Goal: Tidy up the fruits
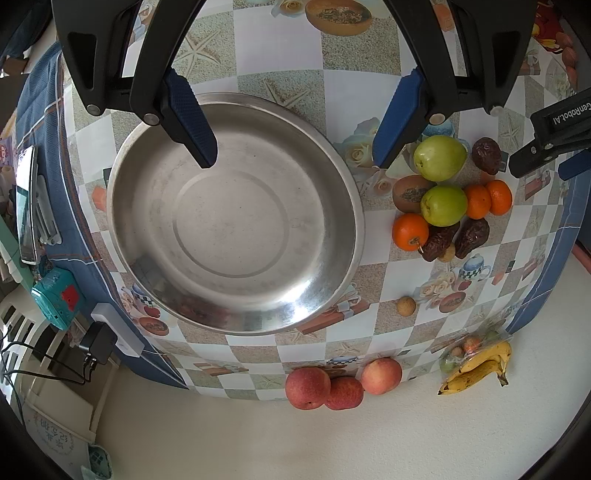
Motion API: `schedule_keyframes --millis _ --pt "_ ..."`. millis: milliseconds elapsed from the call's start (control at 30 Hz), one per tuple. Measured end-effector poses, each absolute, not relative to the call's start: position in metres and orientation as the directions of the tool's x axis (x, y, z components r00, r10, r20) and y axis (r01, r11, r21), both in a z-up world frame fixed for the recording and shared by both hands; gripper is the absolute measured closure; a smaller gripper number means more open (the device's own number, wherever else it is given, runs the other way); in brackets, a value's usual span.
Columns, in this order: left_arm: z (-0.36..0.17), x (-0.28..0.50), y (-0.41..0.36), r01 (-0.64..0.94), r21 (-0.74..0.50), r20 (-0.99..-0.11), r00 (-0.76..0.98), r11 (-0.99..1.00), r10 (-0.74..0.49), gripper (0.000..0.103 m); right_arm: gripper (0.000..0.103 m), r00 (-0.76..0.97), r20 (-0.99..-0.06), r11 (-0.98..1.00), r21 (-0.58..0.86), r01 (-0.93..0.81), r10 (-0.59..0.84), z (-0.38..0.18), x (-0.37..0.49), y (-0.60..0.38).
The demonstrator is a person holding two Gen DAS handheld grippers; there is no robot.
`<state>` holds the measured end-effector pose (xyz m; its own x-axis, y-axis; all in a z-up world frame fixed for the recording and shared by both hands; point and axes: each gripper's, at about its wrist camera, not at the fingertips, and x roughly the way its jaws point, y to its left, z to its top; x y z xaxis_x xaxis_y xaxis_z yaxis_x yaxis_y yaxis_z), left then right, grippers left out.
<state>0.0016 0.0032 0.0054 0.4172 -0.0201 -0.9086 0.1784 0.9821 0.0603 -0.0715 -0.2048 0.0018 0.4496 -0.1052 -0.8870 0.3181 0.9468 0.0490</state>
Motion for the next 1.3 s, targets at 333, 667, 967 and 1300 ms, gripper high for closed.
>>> schedule_keyframes --millis 333,667,967,1300 --pt "0.012 0.004 0.008 0.212 -0.032 -0.893 0.433 0.977 -0.123 0.0 0.016 0.451 -0.888 0.954 0.05 0.297 -0.094 0.003 -0.068 -0.199" --pt "0.003 0.014 0.03 0.147 -0.135 -0.905 0.385 0.98 -0.182 0.003 0.016 0.517 -0.854 0.985 0.136 0.105 0.063 0.014 -0.052 -0.156" --pt "-0.027 0.023 0.031 0.091 -0.244 -0.935 0.243 0.965 -0.26 0.014 0.018 0.43 -0.899 0.997 0.073 -0.04 0.083 -0.008 -0.031 -0.115" --pt "-0.04 0.025 0.021 0.083 -0.301 -0.936 0.162 0.95 -0.311 0.025 0.032 0.366 -0.929 0.992 0.001 -0.125 0.047 -0.031 -0.023 -0.091"
